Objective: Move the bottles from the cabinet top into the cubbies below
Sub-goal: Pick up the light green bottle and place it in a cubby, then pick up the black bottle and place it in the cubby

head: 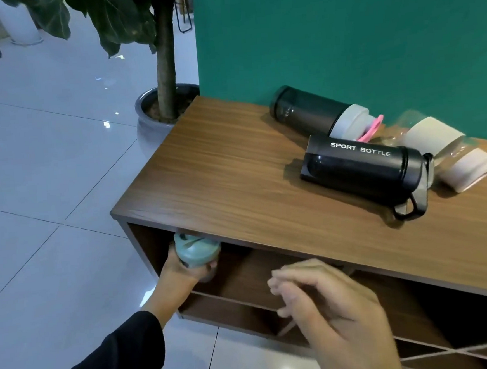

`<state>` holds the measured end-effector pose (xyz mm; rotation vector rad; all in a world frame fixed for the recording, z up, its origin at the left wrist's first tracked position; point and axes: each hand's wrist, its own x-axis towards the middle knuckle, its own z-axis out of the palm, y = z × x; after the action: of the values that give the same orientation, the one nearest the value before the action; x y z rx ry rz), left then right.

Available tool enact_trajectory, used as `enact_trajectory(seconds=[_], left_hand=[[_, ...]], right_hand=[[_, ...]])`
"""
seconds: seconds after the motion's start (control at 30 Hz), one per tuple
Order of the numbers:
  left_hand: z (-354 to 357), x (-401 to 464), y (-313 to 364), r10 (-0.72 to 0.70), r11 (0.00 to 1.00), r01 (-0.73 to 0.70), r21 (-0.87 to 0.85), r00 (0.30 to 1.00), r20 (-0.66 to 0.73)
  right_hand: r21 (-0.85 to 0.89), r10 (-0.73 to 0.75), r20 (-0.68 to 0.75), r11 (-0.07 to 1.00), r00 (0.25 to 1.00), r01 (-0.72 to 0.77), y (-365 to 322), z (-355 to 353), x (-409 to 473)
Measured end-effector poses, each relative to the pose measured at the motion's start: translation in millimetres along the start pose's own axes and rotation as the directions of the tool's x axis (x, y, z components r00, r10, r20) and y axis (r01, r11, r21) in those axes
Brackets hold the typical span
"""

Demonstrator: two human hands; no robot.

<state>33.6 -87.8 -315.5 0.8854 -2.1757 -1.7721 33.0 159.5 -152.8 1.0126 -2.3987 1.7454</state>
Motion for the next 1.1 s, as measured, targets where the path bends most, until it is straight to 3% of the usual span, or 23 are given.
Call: enact_trajectory(seconds=[0.1,0.17,0.23,0.33,0.43,0.53,0.73,0.87,1.1], left_hand=[[1,-1,-4,-0.038,0.998,0.039,-0.046,0.999,0.020],[0,-5,-11,-0.090,0.994,0.091,-0.065,0.996,0.024],[0,-10,-12,-0.136,0.988,0.137,-0.071,0.990,0.026],[4,-20,-6,-0.174,0.982,0.173,-0.081,0.985,-0.007],[7,-36,-8,-0.138,0.987,0.150,0.062,0.977,-0.164],[9,-57,-12,-0.135,0.980,0.173,0.103,0.945,-0.296],[12,-93,0,-0.106,0.991,0.125,0.053,0.956,-0.272],[11,-108,20,-0.052,0.998,0.062,0.033,0.969,-0.242],[9,-121,48,0.004,1.000,-0.010,-0.025,0.972,-0.234]], right_hand=[[-0.216,-0.256,-0.162,0.951,0.953,0.219,-10,-37,31],[-0.419,-0.363,-0.284,0.879,0.887,0.226,-1,-63,55],[-0.508,-0.327,-0.372,0.855,0.869,0.104,13,-90,77],[-0.517,-0.149,-0.397,0.852,0.906,-0.087,35,-119,97],[-0.439,0.123,-0.382,0.848,0.916,-0.297,47,-128,106],[-0.368,0.215,-0.393,0.854,0.894,-0.367,54,-130,107],[-0.180,0.351,-0.429,0.870,0.833,-0.459,59,-128,116],[0.002,0.474,-0.460,0.846,0.751,-0.533,61,-125,124],[0.187,0.489,-0.489,0.868,0.722,-0.461,63,-116,130]])
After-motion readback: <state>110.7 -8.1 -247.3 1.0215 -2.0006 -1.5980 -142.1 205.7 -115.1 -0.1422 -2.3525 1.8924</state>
